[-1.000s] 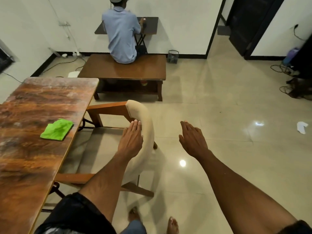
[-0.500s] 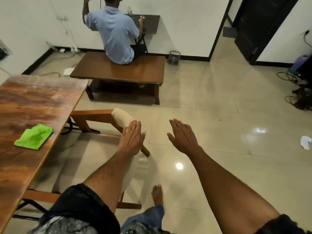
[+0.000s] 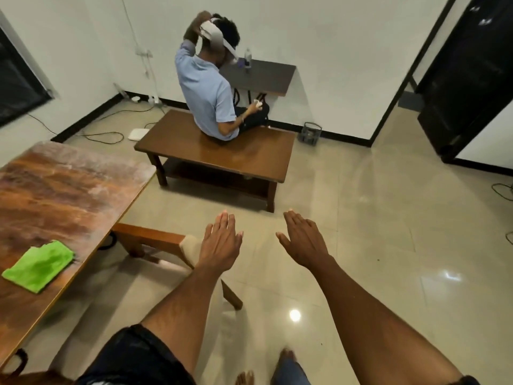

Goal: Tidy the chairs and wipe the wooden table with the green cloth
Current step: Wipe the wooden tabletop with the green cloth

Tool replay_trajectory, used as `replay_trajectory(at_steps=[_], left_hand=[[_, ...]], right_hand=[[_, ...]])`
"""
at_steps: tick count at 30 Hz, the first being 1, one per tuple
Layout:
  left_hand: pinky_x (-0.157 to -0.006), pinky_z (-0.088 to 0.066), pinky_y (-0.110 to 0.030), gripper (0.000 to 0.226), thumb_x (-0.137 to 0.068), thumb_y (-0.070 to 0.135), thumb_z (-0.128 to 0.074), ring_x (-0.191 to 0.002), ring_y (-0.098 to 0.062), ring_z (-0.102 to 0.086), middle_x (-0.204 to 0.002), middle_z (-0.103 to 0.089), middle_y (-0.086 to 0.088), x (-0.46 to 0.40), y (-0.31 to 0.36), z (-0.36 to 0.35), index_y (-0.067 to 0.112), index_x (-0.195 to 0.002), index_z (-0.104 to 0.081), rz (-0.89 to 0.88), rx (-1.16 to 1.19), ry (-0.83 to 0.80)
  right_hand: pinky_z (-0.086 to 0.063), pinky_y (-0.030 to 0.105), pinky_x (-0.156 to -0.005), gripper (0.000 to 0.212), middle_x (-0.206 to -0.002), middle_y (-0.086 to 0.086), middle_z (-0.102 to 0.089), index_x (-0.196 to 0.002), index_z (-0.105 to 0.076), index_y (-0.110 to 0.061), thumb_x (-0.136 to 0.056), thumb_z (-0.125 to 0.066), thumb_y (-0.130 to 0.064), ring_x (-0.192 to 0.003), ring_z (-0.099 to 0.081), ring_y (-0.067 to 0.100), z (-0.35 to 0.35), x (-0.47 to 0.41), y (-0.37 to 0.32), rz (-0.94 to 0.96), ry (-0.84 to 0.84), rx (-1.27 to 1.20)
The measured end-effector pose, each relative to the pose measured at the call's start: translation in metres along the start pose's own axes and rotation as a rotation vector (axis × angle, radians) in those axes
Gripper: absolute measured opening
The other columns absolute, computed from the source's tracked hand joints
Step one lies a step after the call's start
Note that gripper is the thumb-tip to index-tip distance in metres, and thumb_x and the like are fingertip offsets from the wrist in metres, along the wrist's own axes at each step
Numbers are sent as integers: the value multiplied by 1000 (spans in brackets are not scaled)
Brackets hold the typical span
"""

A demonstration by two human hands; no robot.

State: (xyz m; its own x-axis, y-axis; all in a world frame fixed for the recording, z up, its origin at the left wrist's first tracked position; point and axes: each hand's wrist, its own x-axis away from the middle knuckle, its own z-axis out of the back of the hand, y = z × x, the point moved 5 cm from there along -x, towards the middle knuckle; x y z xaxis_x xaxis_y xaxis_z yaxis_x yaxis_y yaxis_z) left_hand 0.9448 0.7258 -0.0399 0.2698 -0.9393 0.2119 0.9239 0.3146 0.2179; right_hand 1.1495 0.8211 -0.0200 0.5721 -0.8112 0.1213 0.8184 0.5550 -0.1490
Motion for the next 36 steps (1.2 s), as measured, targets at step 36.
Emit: replay_trajectory(at_steps=[36], left_hand=[[-131,-11,-43,64,-115,43,-19,-165,-25,-5,-178,-9,-11,-343,-159,71,9,-169,-9,740,172,126]], right_hand=[[-12,37,-131,72,-178,6,-10,-170,-12,-14,-113,-30,-53,-164,-11,19,3,-525,-89,709,-236,100]])
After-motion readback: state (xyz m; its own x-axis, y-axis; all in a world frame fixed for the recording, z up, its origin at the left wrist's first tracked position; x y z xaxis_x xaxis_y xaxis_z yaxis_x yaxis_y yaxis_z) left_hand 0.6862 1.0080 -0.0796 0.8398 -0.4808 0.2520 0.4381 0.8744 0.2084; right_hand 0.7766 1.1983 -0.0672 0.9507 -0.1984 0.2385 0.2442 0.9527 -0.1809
